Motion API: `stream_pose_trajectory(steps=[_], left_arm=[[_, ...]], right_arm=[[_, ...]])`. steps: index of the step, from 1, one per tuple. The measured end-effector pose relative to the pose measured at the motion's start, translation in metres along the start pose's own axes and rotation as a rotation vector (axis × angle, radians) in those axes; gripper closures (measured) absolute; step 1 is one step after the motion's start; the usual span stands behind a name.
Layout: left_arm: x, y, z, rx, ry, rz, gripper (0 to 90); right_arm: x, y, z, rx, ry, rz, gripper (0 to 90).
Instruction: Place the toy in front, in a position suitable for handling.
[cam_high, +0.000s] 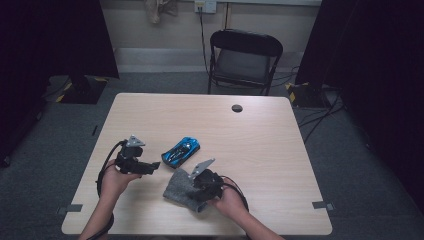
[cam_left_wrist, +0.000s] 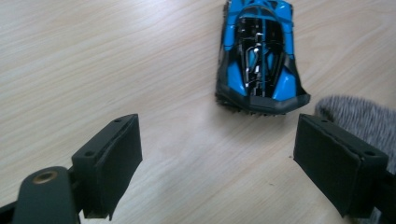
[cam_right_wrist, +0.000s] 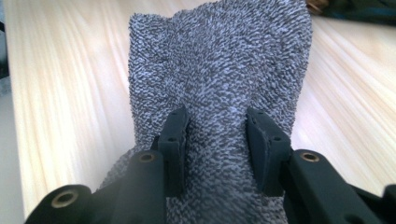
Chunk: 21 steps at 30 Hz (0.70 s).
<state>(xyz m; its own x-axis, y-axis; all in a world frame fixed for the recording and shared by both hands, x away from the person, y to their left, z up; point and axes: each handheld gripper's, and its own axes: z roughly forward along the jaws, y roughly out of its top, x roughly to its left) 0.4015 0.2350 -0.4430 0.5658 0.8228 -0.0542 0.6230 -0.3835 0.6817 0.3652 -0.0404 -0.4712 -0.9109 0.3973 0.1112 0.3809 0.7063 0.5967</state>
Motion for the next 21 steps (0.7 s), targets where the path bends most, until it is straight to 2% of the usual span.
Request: stream_pose_trajectory(steps=[2, 5, 11, 15, 18, 21], left_arm=[[-0.003, 0.0, 0.003, 0.003, -0.005, 0.023, 14.9], [-0.007, 0.0, 0.009, 0.004, -0.016, 0.035, 14.9], [-0.015, 0.0, 0.025, 0.012, -0.036, 0.037, 14.7], [-0.02, 0.002, 0.034, 0.01, -0.038, 0.048, 15.0], [-0.021, 0.005, 0.041, 0.011, -0.013, 0.069, 13.6], [-0.022, 0.007, 0.048, -0.003, -0.026, 0.074, 13.0]], right_arm=[[-0.006, -0.008, -0.007, -0.001, -0.01, 0.011, 61.9], [-0.011, -0.016, -0.014, 0.004, -0.019, 0.023, 62.0], [-0.023, -0.025, -0.023, 0.001, -0.04, 0.048, 61.9], [-0.033, -0.03, -0.027, -0.001, -0.058, 0.077, 61.8], [-0.037, -0.033, -0.029, -0.01, -0.061, 0.082, 61.4], [-0.039, -0.034, -0.029, -0.013, -0.053, 0.093, 61.2]])
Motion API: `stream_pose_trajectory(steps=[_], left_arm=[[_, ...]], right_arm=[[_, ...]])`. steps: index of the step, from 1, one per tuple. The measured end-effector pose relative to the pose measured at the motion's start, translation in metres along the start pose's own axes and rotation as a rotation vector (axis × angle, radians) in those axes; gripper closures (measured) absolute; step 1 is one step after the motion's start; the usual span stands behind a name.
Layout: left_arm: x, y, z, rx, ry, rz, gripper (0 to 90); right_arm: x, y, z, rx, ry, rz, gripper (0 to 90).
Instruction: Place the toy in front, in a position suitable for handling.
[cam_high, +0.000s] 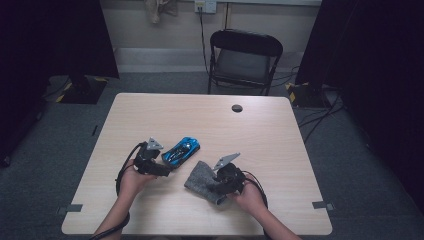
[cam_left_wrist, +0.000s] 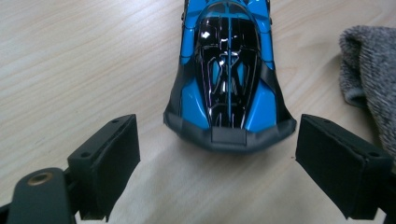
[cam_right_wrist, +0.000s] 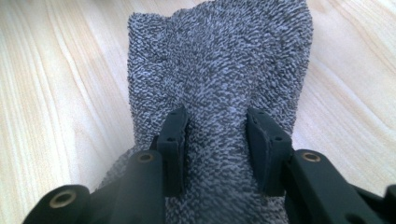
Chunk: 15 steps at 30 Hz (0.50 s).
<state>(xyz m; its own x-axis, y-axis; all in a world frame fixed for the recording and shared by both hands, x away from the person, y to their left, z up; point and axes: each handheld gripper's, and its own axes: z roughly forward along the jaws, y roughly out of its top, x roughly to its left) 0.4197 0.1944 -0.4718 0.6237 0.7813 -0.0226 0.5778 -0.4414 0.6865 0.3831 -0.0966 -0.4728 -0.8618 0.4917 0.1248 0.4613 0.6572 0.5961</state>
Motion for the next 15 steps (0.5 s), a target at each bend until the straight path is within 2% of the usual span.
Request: stream_pose_trajectory(steps=[3, 6, 12, 15], left_arm=[[-0.003, 0.0, 0.007, 0.014, 0.009, 0.026, 11.8], [-0.002, -0.001, 0.013, 0.023, 0.012, 0.033, 11.9], [-0.004, -0.002, 0.02, 0.008, 0.026, 0.051, 12.2], [-0.007, -0.003, 0.026, 0.013, 0.014, 0.053, 12.6]], right_arm=[[0.0, 0.0, 0.0, -0.004, -0.002, -0.004, 61.0], [-0.001, -0.002, 0.001, -0.011, 0.006, 0.004, 60.9], [-0.002, -0.003, 0.001, -0.022, 0.012, 0.01, 60.4], [-0.002, -0.003, 0.001, -0.023, 0.012, 0.016, 60.2]])
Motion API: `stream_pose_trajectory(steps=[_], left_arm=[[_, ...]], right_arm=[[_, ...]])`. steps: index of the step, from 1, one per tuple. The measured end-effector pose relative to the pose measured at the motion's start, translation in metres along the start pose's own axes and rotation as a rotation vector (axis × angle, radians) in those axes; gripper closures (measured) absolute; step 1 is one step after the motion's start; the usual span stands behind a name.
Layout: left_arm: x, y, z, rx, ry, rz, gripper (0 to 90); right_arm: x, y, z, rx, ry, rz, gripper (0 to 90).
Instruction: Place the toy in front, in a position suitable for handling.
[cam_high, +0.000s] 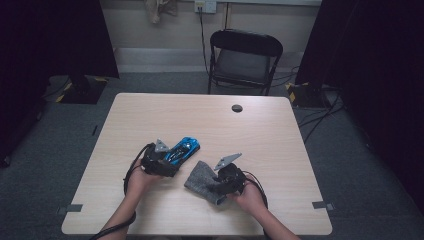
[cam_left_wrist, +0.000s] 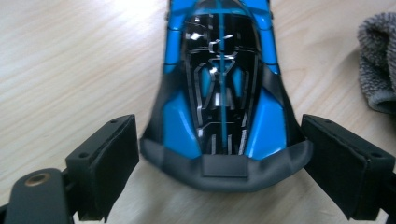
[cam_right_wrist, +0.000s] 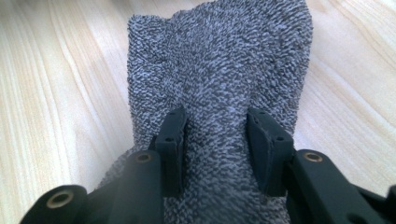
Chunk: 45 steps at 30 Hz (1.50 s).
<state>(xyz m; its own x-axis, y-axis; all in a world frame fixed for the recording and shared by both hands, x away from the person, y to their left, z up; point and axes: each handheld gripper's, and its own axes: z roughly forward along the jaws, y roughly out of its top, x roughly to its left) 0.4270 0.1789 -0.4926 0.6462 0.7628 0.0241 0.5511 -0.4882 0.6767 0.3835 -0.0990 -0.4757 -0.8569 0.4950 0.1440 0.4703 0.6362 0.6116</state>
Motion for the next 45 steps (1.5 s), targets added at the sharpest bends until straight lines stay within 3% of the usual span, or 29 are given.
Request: stream_pose_trajectory(steps=[1, 7, 9, 13, 16, 23, 26, 30, 32, 33, 37, 38, 39, 42, 45], left_arm=[[0.0, 0.0, 0.001, 0.014, 0.01, 0.016, 12.6], [-0.004, 0.002, 0.006, 0.0, 0.002, 0.013, 10.9], [-0.003, 0.001, 0.006, -0.007, 0.002, 0.03, 10.5], [-0.001, -0.005, 0.007, -0.035, -0.04, -0.009, 8.2], [-0.001, -0.008, 0.008, -0.051, -0.032, -0.014, 5.0], [0.002, -0.012, 0.002, -0.089, -0.006, -0.041, 23.8], [0.001, -0.012, 0.002, -0.09, -0.002, -0.048, 24.0], [0.001, -0.012, 0.002, -0.09, 0.0, -0.048, 24.4], [0.001, -0.012, 0.002, -0.09, 0.0, -0.048, 24.4], [0.001, -0.012, 0.002, -0.091, 0.0, -0.049, 24.5], [0.001, -0.012, 0.002, -0.091, 0.0, -0.05, 24.5], [0.001, -0.012, 0.002, -0.091, 0.0, -0.05, 24.5], [0.001, -0.012, 0.002, -0.09, 0.001, -0.049, 24.5], [0.001, -0.012, 0.002, -0.091, 0.0, -0.05, 24.5], [0.001, -0.012, 0.002, -0.09, 0.0, -0.05, 24.5]], right_arm=[[0.001, 0.0, 0.0, 0.001, -0.004, -0.004, 59.8], [0.002, -0.001, 0.0, -0.003, -0.011, 0.003, 58.6], [0.002, -0.001, 0.0, -0.005, -0.013, 0.0, 57.9], [0.003, -0.002, 0.0, -0.011, -0.014, 0.005, 57.0], [0.003, -0.002, 0.0, -0.009, -0.016, 0.001, 56.6], [0.003, -0.002, 0.001, -0.008, -0.016, 0.001, 55.9], [0.003, -0.002, 0.001, -0.012, -0.016, 0.005, 55.3], [0.005, 0.0, 0.002, -0.006, -0.024, 0.008, 47.4], [0.005, 0.001, 0.002, -0.005, -0.038, 0.014, 39.0], [0.006, 0.003, 0.001, -0.023, -0.067, 0.03, 31.9], [0.007, 0.004, 0.003, -0.02, -0.074, 0.042, 28.9], [0.008, 0.004, 0.005, -0.007, -0.08, 0.033, 28.9], [0.011, 0.004, 0.01, 0.025, -0.11, -0.008, 28.8], [0.012, 0.003, 0.014, 0.021, -0.123, -0.016, 29.8], [0.011, 0.004, 0.013, 0.018, -0.133, -0.018, 44.3]])
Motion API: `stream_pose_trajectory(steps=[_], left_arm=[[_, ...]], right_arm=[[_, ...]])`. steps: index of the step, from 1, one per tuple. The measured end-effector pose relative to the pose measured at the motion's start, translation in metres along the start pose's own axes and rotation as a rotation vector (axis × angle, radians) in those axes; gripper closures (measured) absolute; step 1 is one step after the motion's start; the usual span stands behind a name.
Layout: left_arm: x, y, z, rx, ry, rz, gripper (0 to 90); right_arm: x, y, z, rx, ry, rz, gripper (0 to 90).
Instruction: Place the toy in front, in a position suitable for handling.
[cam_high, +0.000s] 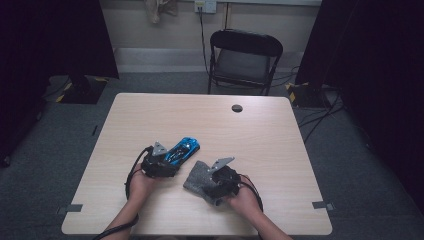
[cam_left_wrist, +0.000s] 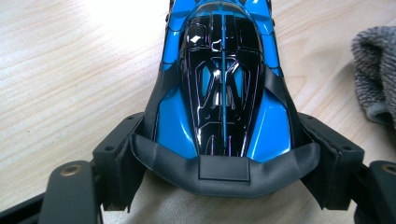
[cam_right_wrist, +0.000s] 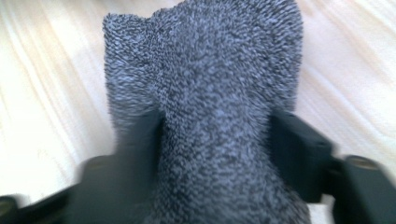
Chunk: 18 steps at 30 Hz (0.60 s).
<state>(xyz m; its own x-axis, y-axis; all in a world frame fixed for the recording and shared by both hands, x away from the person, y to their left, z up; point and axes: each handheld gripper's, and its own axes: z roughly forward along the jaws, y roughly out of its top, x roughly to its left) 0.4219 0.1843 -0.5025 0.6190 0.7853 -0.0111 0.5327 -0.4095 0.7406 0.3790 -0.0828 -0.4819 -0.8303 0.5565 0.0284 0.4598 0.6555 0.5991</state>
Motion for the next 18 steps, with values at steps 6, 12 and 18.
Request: stream_pose_trajectory(steps=[6, 12, 18], left_arm=[[0.0, 0.0, 0.0, 0.0, 0.0, 0.0, 24.5], [0.0, 0.0, 0.0, 0.0, 0.0, 0.001, 24.5], [0.0, 0.0, 0.0, 0.0, 0.0, 0.0, 24.5]], right_arm=[[-0.008, 0.005, -0.002, 0.014, 0.005, 0.076, 66.7], [-0.014, 0.008, -0.005, 0.0, 0.034, 0.136, 67.7], [-0.022, 0.025, -0.014, -0.018, 0.049, 0.164, 68.6]])
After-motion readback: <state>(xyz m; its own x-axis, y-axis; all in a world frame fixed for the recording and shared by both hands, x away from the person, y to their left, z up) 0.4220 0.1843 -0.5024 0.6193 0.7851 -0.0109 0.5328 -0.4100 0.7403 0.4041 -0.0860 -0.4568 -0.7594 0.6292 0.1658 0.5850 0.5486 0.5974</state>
